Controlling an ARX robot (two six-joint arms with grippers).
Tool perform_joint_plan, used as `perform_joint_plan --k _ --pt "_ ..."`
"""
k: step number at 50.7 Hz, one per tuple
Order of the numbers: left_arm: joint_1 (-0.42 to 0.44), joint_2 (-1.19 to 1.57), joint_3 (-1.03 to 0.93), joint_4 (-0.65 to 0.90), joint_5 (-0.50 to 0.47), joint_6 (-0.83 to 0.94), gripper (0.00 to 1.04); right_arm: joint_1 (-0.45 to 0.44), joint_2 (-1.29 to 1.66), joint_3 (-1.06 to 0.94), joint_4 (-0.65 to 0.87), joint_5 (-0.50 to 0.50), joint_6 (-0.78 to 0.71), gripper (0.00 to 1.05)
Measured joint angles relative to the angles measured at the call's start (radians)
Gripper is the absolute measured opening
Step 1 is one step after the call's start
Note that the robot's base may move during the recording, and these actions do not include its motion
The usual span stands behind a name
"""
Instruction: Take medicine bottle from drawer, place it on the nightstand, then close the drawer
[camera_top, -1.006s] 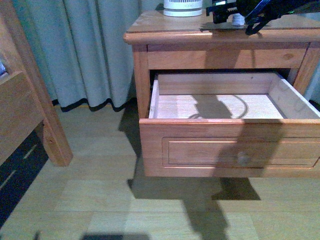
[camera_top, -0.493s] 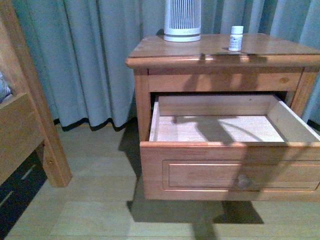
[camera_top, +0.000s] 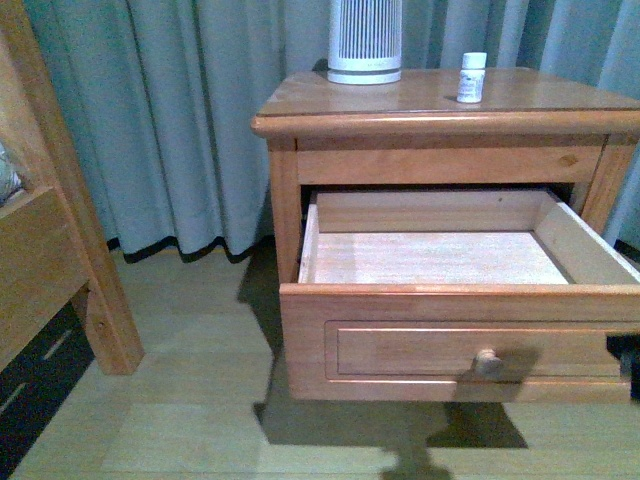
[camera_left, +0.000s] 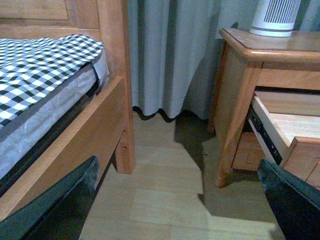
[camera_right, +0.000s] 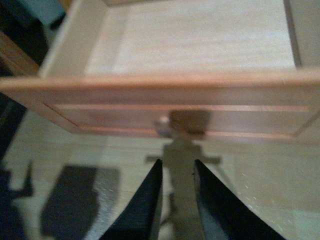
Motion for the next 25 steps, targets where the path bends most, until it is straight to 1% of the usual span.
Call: perform_joint_plan --k 1,3,4,5,8,12,15,25 --pt "0.0 0.0 0.0 0.0 0.0 0.0 0.98 0.001 0.016 -0.013 0.024 0.008 -0.001 0.17" --pt "0.0 0.0 0.0 0.0 0.0 0.0 0.98 0.003 0.084 -0.051 0.124 0.033 -0.014 0.11" --pt "0.0 0.0 0.0 0.0 0.0 0.0 0.98 0.004 0.122 -0.064 0.18 0.05 -0.027 0.07" --pt "0.0 0.0 0.0 0.0 0.0 0.0 0.98 0.005 0.185 -0.072 0.273 0.072 -0.048 0.02" --pt "0.0 0.0 0.0 0.0 0.0 0.0 0.98 0.006 0.351 -0.055 0.494 0.098 -0.101 0.03" --pt "0.0 0.0 0.0 0.0 0.0 0.0 0.98 0.012 0.488 -0.007 0.64 0.106 -0.149 0.03" --pt "0.0 0.0 0.0 0.0 0.0 0.0 0.98 0.016 0.57 0.036 0.698 0.112 -0.176 0.03" --pt "0.0 0.0 0.0 0.0 0.0 0.0 0.98 0.022 0.753 0.203 0.694 0.117 -0.243 0.03"
